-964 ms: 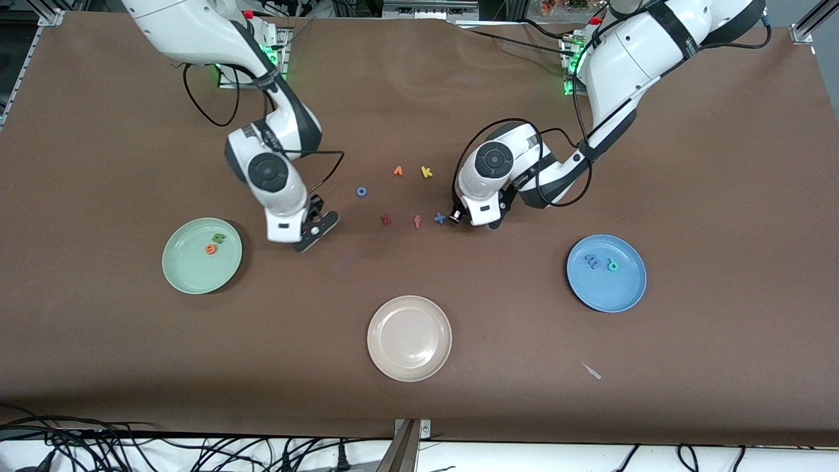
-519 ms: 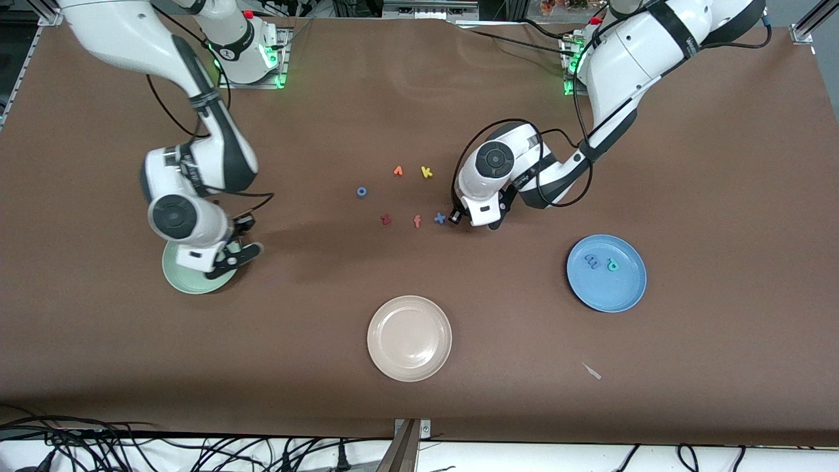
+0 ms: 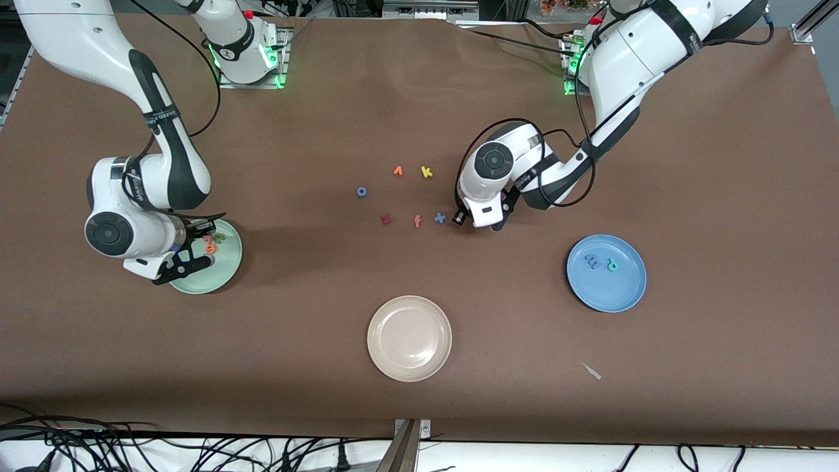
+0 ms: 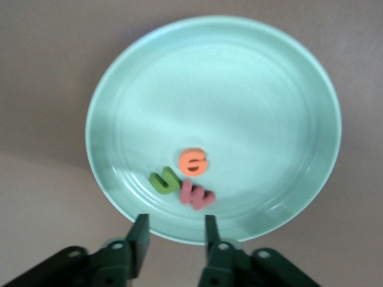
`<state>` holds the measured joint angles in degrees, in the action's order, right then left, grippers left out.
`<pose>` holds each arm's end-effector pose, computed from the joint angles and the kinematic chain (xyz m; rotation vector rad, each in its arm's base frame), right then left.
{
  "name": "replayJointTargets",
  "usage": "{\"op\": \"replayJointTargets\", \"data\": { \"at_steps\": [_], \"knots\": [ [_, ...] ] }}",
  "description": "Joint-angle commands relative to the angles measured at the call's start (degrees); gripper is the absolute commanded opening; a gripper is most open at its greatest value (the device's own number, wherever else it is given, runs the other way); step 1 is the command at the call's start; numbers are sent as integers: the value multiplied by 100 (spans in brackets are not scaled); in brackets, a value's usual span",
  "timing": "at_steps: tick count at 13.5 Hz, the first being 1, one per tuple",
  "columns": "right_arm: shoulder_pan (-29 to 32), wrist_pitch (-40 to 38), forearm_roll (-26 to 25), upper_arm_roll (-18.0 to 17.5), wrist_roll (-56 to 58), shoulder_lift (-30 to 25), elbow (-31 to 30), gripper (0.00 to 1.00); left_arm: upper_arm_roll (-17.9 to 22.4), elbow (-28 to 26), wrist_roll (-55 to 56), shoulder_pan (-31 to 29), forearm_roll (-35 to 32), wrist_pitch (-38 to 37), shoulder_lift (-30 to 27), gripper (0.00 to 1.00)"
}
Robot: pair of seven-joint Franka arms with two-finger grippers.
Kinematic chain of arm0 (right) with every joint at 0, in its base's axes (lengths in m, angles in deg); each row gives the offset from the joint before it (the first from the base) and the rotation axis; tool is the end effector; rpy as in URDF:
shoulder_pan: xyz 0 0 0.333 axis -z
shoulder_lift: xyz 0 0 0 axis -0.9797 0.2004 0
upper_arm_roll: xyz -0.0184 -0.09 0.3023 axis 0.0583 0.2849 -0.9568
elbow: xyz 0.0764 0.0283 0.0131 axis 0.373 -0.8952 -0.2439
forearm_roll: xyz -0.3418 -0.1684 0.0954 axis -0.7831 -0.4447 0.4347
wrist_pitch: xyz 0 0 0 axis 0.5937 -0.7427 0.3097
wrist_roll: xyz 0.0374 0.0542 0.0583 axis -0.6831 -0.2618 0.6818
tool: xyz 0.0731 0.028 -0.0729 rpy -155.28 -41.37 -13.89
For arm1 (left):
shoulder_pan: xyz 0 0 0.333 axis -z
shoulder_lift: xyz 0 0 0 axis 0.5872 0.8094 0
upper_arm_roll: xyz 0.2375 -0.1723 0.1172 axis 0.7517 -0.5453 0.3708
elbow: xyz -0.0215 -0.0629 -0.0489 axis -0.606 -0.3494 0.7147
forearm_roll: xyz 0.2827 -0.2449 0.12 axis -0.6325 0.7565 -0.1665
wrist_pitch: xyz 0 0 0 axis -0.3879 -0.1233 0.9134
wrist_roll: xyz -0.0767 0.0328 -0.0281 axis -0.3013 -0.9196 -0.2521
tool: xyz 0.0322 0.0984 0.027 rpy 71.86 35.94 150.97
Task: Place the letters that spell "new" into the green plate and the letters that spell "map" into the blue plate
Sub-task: 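Carry the yellow D to the blue plate while the right gripper retracts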
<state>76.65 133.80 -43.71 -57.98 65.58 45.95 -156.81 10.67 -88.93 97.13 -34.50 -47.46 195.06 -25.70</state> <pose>0.6202 0.0214 0.2469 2.9759 0.5857 -0.4588 0.4863 -0.3889 0.1826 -2.6510 -1.5763 0.2350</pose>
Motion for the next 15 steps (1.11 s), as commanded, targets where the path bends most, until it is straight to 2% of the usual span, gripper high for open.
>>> {"op": "replayJointTargets", "data": {
  "at_steps": [1,3,6,9,12,15],
  "knots": [
    [-31,-461,417,-154,-19,-12,404,100,-8,354,-434,-23,-156,-870,-280,16],
    [-84,-804,726,-208,-263,-21,606,100,-8,635,-978,-84,-156,-1458,-377,16],
    [-137,-1393,718,-234,-853,-100,905,100,-8,987,-2040,-347,-156,-2232,-483,16],
    [-154,-2174,718,-226,-845,-257,1274,100,27,1409,-3226,-655,-156,-2830,-536,16],
    [-417,-2195,718,-217,-1081,-889,1091,100,44,1586,-4396,-1094,-165,-3052,-615,16],
    [-436,-1932,718,-243,-1635,-1828,469,100,53,1787,-5792,-1700,-174,-3017,-563,16]
  ]
}}
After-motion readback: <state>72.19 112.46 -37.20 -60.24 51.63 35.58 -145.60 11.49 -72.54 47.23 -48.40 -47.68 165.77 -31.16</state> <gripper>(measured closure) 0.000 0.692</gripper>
